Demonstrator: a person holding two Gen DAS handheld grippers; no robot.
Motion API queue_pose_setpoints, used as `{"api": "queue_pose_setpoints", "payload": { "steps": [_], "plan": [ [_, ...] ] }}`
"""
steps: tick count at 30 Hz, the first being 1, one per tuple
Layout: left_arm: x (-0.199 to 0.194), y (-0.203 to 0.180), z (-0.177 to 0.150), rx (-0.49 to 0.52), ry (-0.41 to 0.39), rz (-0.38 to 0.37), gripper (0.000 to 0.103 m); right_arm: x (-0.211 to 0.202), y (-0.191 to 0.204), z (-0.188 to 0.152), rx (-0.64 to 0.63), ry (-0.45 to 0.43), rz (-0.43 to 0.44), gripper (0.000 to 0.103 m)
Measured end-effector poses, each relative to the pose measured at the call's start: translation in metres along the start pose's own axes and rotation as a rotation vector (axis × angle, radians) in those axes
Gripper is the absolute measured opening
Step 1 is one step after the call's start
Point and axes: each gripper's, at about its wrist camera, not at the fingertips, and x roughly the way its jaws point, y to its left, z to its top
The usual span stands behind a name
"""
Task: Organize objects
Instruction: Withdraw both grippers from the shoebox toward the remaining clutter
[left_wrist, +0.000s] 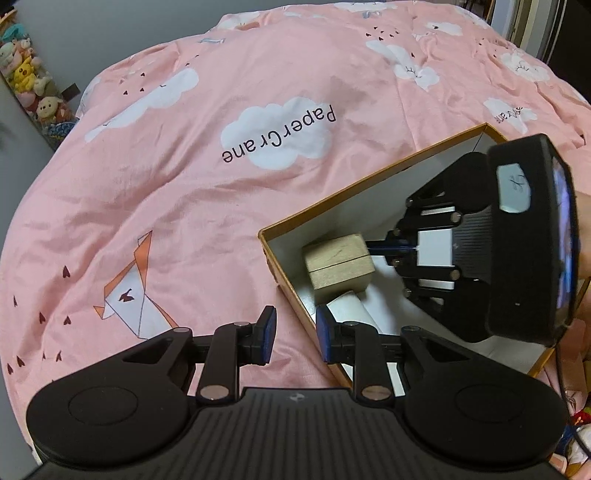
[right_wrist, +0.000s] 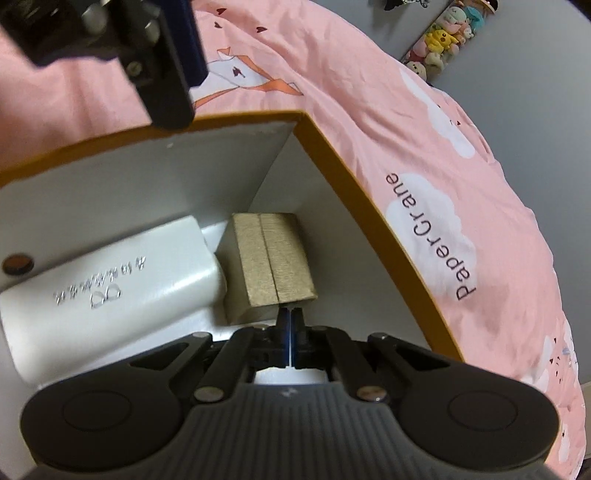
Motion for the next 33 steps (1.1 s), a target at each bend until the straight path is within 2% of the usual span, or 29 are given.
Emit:
{"api": "queue_pose_setpoints", "payload": {
  "steps": [6, 12, 16, 18, 23, 28, 29, 31, 33],
  "plan": [
    [0.002, 0.002, -0.002, -0.003, -0.013, -0.016, 0.030, 0.009, -0.003, 0.014, 0.101, -0.030, 0.054, 0.000],
    [-0.009, -0.001, -0.007, -0.019, -0.060, -0.038, 0.030, 0.003, -0.006, 0.013, 0.161, -0.008, 0.044, 0.000],
    [-0.036, -0.015, -0.017, -0.020, -0.146, -0.033, 0.030, -0.033, -0.016, 0.001, 0.277, -0.041, 0.045, 0.001],
    [-0.056, -0.027, -0.027, -0.020, -0.207, -0.035, 0.030, -0.058, -0.018, -0.008, 0.350, -0.053, 0.013, 0.005],
    [-0.096, -0.054, -0.056, -0.084, -0.292, -0.120, 0.030, -0.125, -0.007, -0.038, 0.515, -0.053, -0.022, 0.007],
    [-0.109, -0.081, -0.091, -0.140, -0.290, -0.232, 0.030, -0.176, 0.016, -0.079, 0.717, -0.032, 0.036, 0.009],
    [-0.108, -0.087, -0.098, -0.146, -0.282, -0.254, 0.030, -0.186, 0.024, -0.089, 0.754, -0.037, 0.050, 0.012],
    [-0.106, -0.098, -0.112, -0.142, -0.254, -0.284, 0.030, -0.203, 0.042, -0.107, 0.811, -0.040, 0.059, 0.019],
    [-0.101, -0.108, -0.125, -0.149, -0.199, -0.315, 0.030, -0.219, 0.059, -0.127, 0.874, -0.030, 0.056, 0.020]
  ]
}}
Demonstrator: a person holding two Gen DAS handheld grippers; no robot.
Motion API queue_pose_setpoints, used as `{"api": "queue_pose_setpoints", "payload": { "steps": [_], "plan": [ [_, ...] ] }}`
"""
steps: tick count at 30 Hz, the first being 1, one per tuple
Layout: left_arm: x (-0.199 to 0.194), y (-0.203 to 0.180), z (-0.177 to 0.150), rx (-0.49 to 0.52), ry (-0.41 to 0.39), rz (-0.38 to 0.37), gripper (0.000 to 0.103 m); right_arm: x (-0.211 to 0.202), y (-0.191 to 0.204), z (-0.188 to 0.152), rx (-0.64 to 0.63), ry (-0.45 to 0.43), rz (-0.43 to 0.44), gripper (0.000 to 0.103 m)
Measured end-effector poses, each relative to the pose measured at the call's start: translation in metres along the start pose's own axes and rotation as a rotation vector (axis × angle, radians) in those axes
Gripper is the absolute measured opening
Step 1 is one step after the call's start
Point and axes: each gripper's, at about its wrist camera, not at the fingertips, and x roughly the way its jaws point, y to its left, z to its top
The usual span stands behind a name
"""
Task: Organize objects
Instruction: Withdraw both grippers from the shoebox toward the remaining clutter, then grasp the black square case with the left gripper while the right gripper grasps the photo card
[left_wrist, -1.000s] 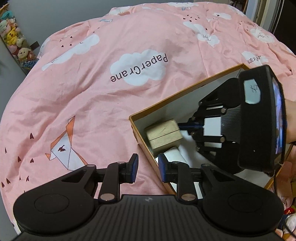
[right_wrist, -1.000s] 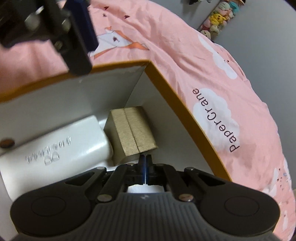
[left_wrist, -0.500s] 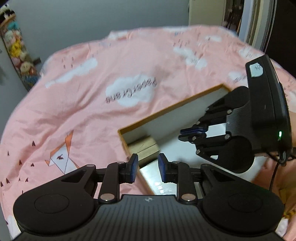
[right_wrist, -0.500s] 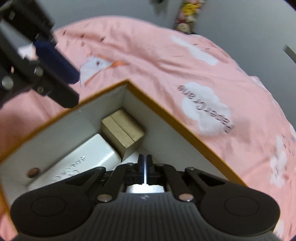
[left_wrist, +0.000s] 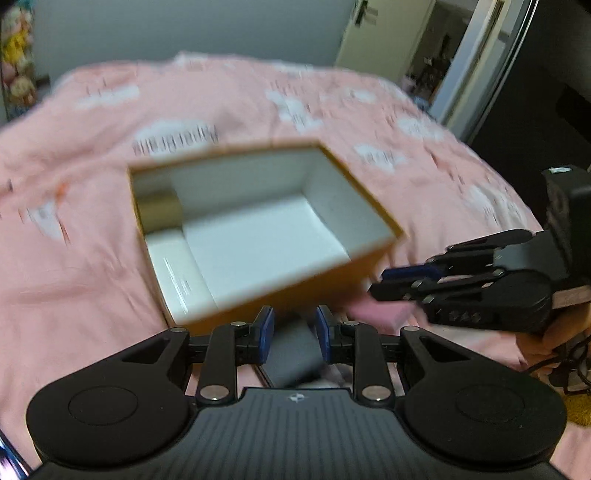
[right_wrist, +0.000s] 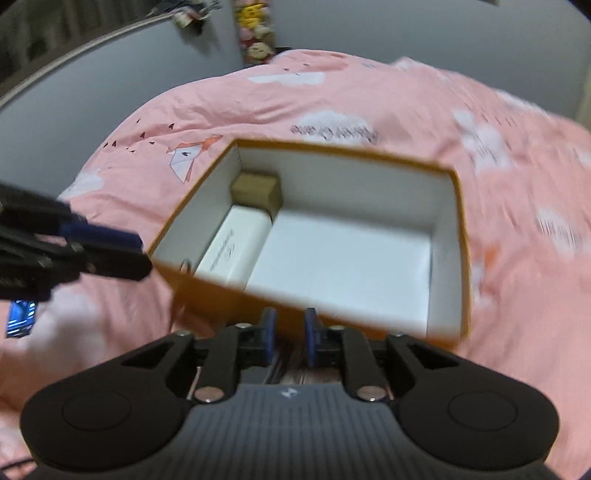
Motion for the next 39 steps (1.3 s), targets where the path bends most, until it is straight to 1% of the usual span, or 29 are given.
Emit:
{"api": "queue_pose_setpoints", "payload": {
  "steps": [1, 3, 4, 5, 6, 8, 9, 10, 12, 15, 18, 20, 22, 25, 30, 33, 36, 39],
  "plan": [
    [0.003, 0.000, -0.006, -0.027, 0.026, -0.009, 0.030, -0.005, -0.002, -0.011, 0.028, 0.009, -0.001, 0.021],
    [0.015, 0.002, -0.018, -0.125, 0.088, -0.032, 0.030, -0.013, -0.008, -0.035, 0.110, 0.042, 0.008, 0.031],
    [0.022, 0.005, -0.023, -0.182, 0.121, -0.037, 0.032, -0.016, -0.011, -0.045, 0.144, 0.060, 0.018, 0.040],
    [0.031, 0.005, -0.028, -0.224, 0.160, -0.034, 0.034, -0.017, -0.013, -0.056, 0.179, 0.078, 0.030, 0.043],
    [0.038, 0.003, -0.033, -0.236, 0.191, -0.028, 0.035, -0.019, -0.014, -0.063, 0.200, 0.090, 0.040, 0.043],
    [0.047, -0.002, -0.038, -0.249, 0.223, -0.005, 0.040, -0.019, -0.014, -0.075, 0.234, 0.112, 0.069, 0.044],
    [0.049, -0.003, -0.039, -0.257, 0.230, 0.002, 0.047, -0.019, -0.014, -0.078, 0.245, 0.116, 0.082, 0.044],
    [0.052, -0.003, -0.039, -0.274, 0.232, 0.005, 0.055, -0.019, -0.013, -0.080, 0.248, 0.119, 0.093, 0.048],
    [0.055, -0.004, -0.043, -0.308, 0.236, 0.014, 0.059, -0.018, -0.011, -0.083, 0.243, 0.126, 0.091, 0.049],
    [0.059, -0.005, -0.046, -0.351, 0.252, 0.017, 0.060, -0.014, -0.008, -0.088, 0.237, 0.149, 0.090, 0.049],
    [0.064, -0.005, -0.051, -0.365, 0.268, 0.028, 0.061, -0.008, -0.011, -0.092, 0.244, 0.174, 0.117, 0.051],
    [0.066, -0.007, -0.053, -0.359, 0.261, 0.041, 0.061, -0.004, -0.012, -0.095, 0.255, 0.188, 0.135, 0.052],
    [0.068, -0.007, -0.051, -0.353, 0.251, 0.048, 0.061, -0.005, -0.014, -0.095, 0.265, 0.182, 0.139, 0.052],
    [0.069, -0.001, -0.047, -0.364, 0.211, 0.034, 0.060, -0.008, -0.023, -0.090, 0.305, 0.151, 0.135, 0.051],
    [0.079, 0.017, -0.037, -0.392, 0.167, 0.056, 0.062, -0.011, -0.052, -0.078, 0.386, 0.100, 0.047, 0.051],
    [0.091, 0.031, -0.036, -0.441, 0.161, 0.057, 0.063, -0.004, -0.070, -0.075, 0.447, 0.105, 0.017, 0.051],
    [0.105, 0.043, -0.037, -0.497, 0.159, 0.054, 0.064, 0.005, -0.075, -0.073, 0.471, 0.120, 0.046, 0.051],
    [0.117, 0.052, -0.040, -0.536, 0.169, 0.047, 0.064, 0.016, -0.067, -0.069, 0.448, 0.134, 0.091, 0.050]
  ]
}}
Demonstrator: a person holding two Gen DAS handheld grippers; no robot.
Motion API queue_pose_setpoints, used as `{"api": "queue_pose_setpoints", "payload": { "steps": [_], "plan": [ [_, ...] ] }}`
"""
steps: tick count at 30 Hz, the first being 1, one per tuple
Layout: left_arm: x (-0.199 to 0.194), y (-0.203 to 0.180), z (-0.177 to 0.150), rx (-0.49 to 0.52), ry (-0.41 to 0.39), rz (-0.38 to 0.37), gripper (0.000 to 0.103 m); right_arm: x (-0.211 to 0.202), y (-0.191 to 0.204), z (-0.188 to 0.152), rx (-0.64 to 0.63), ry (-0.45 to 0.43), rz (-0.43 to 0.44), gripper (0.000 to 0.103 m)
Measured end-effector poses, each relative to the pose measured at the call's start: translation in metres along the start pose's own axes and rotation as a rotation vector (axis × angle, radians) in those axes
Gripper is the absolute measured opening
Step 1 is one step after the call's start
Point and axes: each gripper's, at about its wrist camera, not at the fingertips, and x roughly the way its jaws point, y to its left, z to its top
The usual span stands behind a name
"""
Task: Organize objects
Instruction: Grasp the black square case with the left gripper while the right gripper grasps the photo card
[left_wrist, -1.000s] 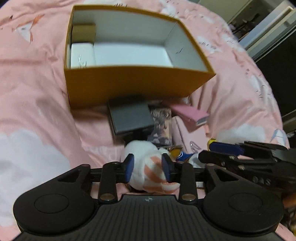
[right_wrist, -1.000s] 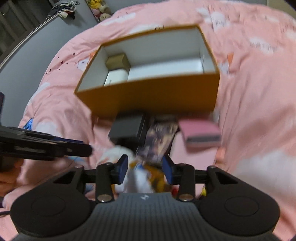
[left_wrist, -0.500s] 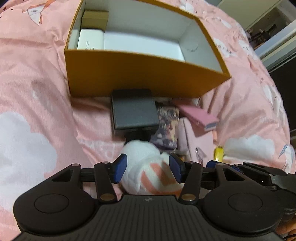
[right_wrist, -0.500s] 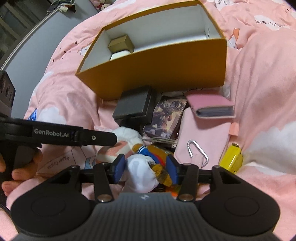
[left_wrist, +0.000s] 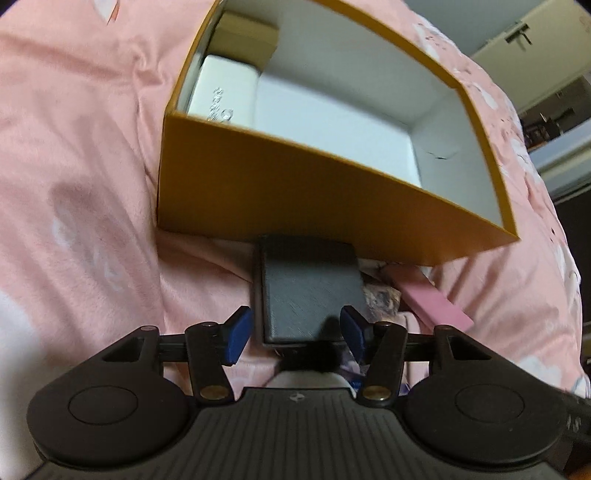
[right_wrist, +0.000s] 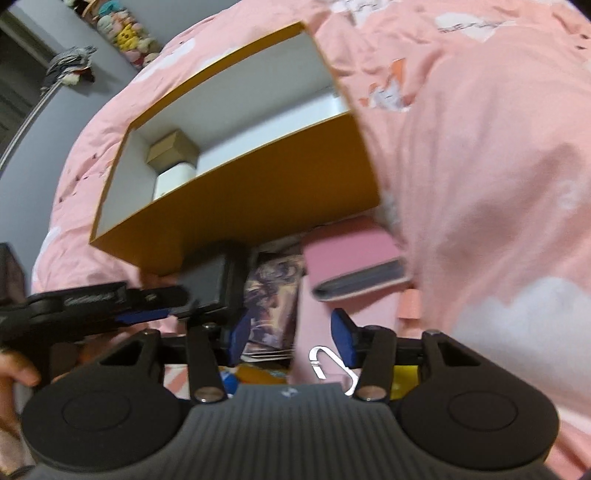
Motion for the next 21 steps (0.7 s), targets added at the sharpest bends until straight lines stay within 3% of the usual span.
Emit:
{"api": "queue_pose_setpoints", "payload": {
  "steps": [9, 13, 14, 19, 21],
  "plan": [
    [0.033, 0.017, 0.007, -0.127, 0.024, -0.118, 0.087, 0.032, 0.018, 0.015, -0.073, 0.048, 0.004, 0.047],
    [0.041, 0.023, 0.008, -0.169, 0.028, -0.166, 0.086, 0.041, 0.021, 0.021, -0.095, 0.059, -0.003, 0.047],
    [0.040, 0.022, 0.008, -0.168, 0.026, -0.164, 0.084, 0.044, 0.022, 0.022, -0.107, 0.062, -0.011, 0.047],
    [0.019, 0.023, 0.006, -0.179, -0.001, -0.163, 0.051, 0.056, 0.028, 0.029, -0.154, 0.096, -0.046, 0.047],
    [0.008, 0.018, 0.003, -0.161, -0.026, -0.156, 0.046, 0.063, 0.029, 0.030, -0.169, 0.128, -0.058, 0.047]
  ]
}}
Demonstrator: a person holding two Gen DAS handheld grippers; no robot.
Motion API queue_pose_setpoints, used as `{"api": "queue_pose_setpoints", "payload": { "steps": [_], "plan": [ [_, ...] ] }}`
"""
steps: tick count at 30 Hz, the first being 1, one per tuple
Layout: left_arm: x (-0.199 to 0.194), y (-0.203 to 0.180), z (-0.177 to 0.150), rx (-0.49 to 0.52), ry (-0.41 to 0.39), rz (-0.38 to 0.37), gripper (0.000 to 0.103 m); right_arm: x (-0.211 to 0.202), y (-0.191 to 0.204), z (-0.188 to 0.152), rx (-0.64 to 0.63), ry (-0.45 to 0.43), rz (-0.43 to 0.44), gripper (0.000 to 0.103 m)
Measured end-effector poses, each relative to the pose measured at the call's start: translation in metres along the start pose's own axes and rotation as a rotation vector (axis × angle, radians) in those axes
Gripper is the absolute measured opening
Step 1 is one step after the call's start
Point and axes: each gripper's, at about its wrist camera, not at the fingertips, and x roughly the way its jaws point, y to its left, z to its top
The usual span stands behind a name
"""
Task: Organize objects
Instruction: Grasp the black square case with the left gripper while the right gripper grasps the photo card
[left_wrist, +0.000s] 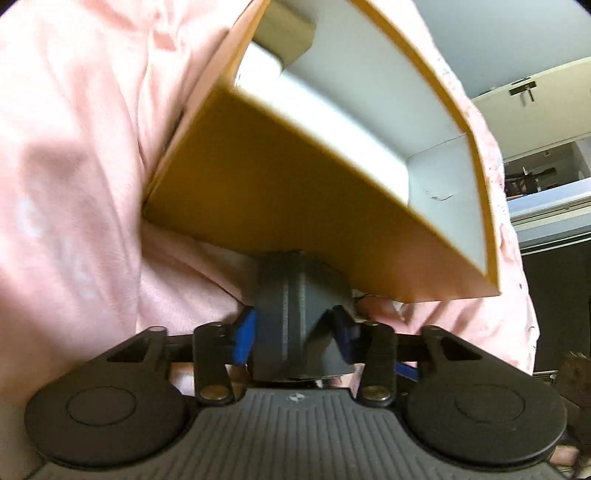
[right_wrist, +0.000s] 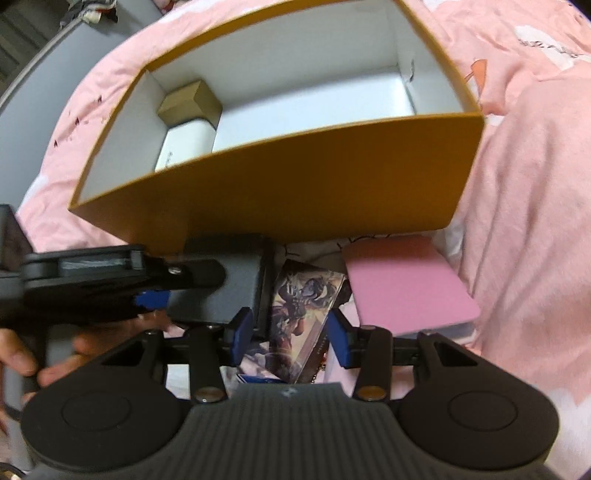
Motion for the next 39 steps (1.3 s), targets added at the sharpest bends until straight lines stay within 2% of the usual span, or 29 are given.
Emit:
{"api": "queue_pose_setpoints", "payload": {
  "steps": [3, 6, 8, 14, 17, 21, 23, 27, 29, 32, 36, 38, 39],
  "plan": [
    [-0.021, -0.018, -0.008, 0.115, -0.072, 0.088, 0.043, 0.009, 0.003, 0.005, -0.026, 0.044, -0.025, 0.048],
    [-0.040, -0.030, -0.011, 0.214, -0.114, 0.183, 0.042, 0.016, 0.005, 0.011, -0.038, 0.076, -0.031, 0.053],
    [-0.049, -0.034, -0.013, 0.258, -0.125, 0.220, 0.042, 0.023, 0.004, 0.016, -0.016, 0.100, -0.024, 0.059],
    [-0.043, -0.029, -0.012, 0.257, -0.100, 0.276, 0.042, 0.042, 0.005, 0.025, 0.016, 0.140, -0.021, 0.079],
    [-0.039, -0.021, -0.013, 0.245, -0.094, 0.272, 0.042, 0.048, 0.004, 0.027, 0.042, 0.142, -0.001, 0.088],
    [-0.041, -0.016, -0.012, 0.241, -0.092, 0.267, 0.042, 0.046, 0.007, 0.027, 0.065, 0.116, 0.002, 0.086],
    [-0.041, -0.016, -0.012, 0.242, -0.093, 0.266, 0.042, 0.041, 0.013, 0.025, 0.042, 0.100, 0.007, 0.077],
    [-0.041, -0.015, -0.012, 0.240, -0.090, 0.263, 0.043, 0.028, 0.022, 0.022, 0.029, 0.062, 0.087, 0.074],
    [-0.041, -0.015, -0.011, 0.238, -0.091, 0.263, 0.043, 0.028, 0.017, 0.023, 0.060, 0.058, 0.074, 0.067],
    [-0.039, -0.014, -0.011, 0.228, -0.096, 0.261, 0.043, 0.039, 0.006, 0.023, 0.118, 0.095, 0.000, 0.056],
    [-0.035, -0.010, -0.008, 0.201, -0.091, 0.235, 0.043, 0.047, 0.005, 0.024, 0.105, 0.109, -0.039, 0.054],
    [-0.033, -0.009, -0.007, 0.192, -0.078, 0.207, 0.043, 0.057, 0.006, 0.025, 0.093, 0.123, -0.060, 0.064],
    [-0.031, -0.009, -0.007, 0.186, -0.070, 0.199, 0.043, 0.061, 0.005, 0.026, 0.103, 0.132, -0.046, 0.066]
  ]
}}
